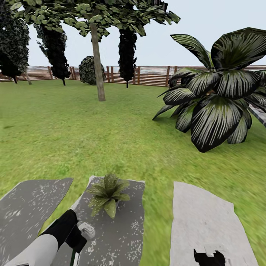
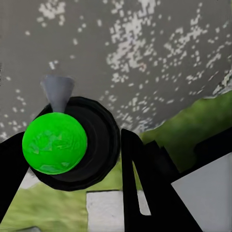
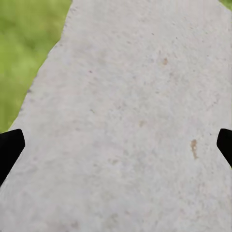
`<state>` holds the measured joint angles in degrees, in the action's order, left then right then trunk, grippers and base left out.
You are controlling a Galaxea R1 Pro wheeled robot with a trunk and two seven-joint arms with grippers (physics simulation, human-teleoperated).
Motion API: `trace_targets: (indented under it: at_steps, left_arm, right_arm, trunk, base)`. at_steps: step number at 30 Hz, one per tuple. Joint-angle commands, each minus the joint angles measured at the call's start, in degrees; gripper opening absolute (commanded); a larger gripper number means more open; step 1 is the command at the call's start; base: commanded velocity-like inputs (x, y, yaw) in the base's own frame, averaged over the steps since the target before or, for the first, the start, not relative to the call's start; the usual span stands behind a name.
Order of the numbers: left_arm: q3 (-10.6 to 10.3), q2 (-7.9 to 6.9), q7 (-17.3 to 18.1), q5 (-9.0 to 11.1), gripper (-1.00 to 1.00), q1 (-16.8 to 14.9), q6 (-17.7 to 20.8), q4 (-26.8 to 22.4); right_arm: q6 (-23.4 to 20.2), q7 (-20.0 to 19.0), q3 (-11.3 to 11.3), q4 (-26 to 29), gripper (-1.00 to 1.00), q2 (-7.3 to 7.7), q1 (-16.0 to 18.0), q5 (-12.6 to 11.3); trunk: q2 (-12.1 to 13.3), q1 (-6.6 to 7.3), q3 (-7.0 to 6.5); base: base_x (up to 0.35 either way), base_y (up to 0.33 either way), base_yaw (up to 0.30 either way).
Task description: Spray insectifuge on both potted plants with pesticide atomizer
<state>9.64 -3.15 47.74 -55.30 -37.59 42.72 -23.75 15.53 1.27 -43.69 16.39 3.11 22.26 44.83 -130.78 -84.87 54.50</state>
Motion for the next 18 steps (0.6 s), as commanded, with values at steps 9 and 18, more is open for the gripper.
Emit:
trace_targets:
  at_steps: [9,18]
  left_arm:
    - [2.31,-0.74,0.20,-0.60,-1.00,0.18,0.17,0.36]
    - [2.84,-0.33,-5.03,-0.29,-1.00,1.82,0.26,0.58]
  right_arm:
    - [0.31,0.17,-0.43,0.02,1.00,0.05,0.07,0.61]
    - [0.37,0.21,-0.34,-0.03,1.00,-0.02,0.07,0.57]
  trunk:
    - [-0.02,0.01,0.05]
    - [-0.02,0.01,0.06]
  base:
    - [0.257,-0.002,0.201]
    - [0.136,-0.163,0.018]
